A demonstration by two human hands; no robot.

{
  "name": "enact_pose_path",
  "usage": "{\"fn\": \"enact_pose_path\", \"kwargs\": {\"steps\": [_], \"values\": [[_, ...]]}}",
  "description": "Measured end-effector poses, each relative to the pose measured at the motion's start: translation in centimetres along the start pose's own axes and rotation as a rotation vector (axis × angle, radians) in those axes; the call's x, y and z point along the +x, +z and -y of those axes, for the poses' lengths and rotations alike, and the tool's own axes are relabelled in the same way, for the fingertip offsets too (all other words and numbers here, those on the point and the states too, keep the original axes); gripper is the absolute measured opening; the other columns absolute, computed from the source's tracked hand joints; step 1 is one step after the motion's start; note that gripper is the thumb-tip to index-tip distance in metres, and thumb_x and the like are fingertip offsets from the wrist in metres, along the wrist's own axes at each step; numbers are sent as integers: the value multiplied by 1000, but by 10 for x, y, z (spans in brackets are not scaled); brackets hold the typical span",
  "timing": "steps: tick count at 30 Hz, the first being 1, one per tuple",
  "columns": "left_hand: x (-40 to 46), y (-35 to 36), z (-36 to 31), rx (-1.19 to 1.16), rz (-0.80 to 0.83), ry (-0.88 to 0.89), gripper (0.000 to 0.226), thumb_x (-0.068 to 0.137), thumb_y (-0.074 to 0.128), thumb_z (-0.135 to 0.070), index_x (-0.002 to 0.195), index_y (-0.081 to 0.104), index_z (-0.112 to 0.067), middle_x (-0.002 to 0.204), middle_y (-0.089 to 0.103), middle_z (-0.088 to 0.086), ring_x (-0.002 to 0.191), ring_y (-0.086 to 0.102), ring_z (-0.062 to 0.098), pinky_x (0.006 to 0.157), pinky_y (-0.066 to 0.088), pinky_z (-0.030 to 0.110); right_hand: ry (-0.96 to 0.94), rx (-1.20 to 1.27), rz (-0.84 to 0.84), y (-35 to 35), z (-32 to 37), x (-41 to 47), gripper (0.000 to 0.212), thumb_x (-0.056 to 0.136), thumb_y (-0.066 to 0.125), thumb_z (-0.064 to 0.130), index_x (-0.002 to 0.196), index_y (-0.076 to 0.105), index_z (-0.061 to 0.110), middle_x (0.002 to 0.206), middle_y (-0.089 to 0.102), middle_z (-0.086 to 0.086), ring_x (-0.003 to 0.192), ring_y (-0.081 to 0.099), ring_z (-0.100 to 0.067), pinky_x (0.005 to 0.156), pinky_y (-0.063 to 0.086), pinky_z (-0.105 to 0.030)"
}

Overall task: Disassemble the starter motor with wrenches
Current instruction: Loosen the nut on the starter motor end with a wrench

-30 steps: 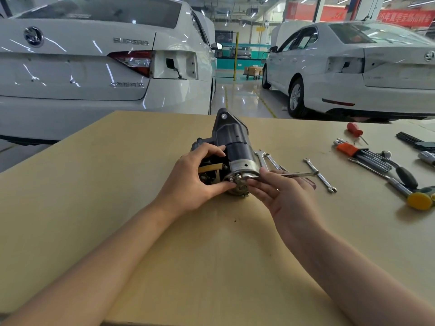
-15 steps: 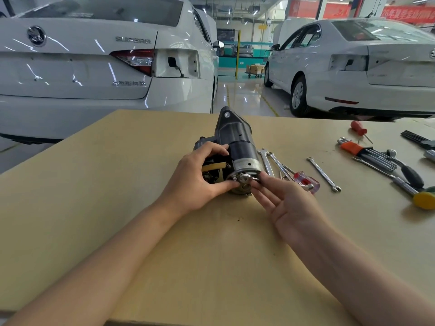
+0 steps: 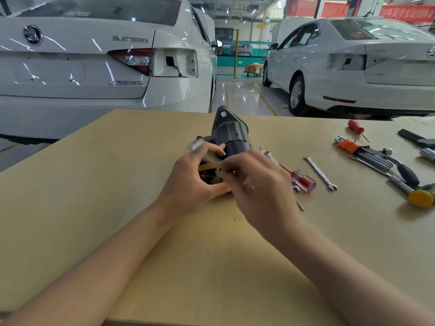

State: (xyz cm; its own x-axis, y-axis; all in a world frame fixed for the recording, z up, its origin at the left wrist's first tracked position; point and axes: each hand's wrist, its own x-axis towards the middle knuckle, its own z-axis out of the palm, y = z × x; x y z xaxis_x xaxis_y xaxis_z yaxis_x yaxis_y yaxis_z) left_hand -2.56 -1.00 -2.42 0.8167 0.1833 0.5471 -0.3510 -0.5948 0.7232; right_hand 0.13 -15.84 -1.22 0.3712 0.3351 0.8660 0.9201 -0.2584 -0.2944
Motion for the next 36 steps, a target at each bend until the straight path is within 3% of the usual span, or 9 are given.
{"fn": "enact_pose_path", "kwargs": {"steps": [2,4,8,12,15,19,29,36], "values": [[1,-1,1,2,5,-1,51,61,75,-23,109,62,-17,129,63,-10,119,58,2,99,49,33,-180,-120,90,5,2,-2,16,71,76,-7,83,74,3,78,67,-9,70,64,-27,64,52,-34],[1,-1,3,-4,8,2,48,63,77,-19,108,62,-17,131,62,-10,119,58,1,101,49,34,-147,-45,77,1,2,-2,13,74,76,-6,84,74,3,79,67,-8,72,64,-22,65,53,-31],[2,-1,5,36,-5,20,51,62,90,-24,104,61,-17,128,63,-11,117,59,0,103,47,32,424,476,-144,-16,4,0,12,82,71,1,84,71,12,75,68,0,66,62,-6,65,48,-18],[4,-2,5,45,-10,31,54,61,89,-27,104,60,-16,124,63,-15,114,59,-4,101,47,25,972,898,-249,-24,-3,-1,8,89,61,-1,87,57,6,62,64,-3,55,63,-12,56,51,-21],[4,-1,5,55,-13,51,54,61,89,-27,105,60,-14,124,63,-13,114,59,-3,102,47,25,1173,1030,-243,-19,-7,-3,10,90,55,-7,88,52,3,58,63,-7,51,64,-16,52,53,-23],[4,-1,4,62,-19,60,54,62,90,-23,106,60,-14,124,64,-12,114,59,-3,102,47,24,1218,1055,-268,-15,-6,-5,7,90,58,-4,96,54,-2,63,64,-14,51,64,-17,51,53,-22],[3,-2,4,54,-19,60,52,62,89,-25,105,60,-17,126,64,-10,114,60,-1,102,47,25,1198,1097,-317,-14,-5,-6,6,89,60,-3,92,56,-1,66,68,-12,59,69,-21,56,55,-23],[3,-1,3,28,-14,41,52,62,89,-24,104,60,-16,124,64,-11,115,59,-4,102,46,21,1080,998,-268,-14,-7,-5,8,88,66,2,87,58,4,68,71,-8,63,71,-21,59,55,-23]]}}
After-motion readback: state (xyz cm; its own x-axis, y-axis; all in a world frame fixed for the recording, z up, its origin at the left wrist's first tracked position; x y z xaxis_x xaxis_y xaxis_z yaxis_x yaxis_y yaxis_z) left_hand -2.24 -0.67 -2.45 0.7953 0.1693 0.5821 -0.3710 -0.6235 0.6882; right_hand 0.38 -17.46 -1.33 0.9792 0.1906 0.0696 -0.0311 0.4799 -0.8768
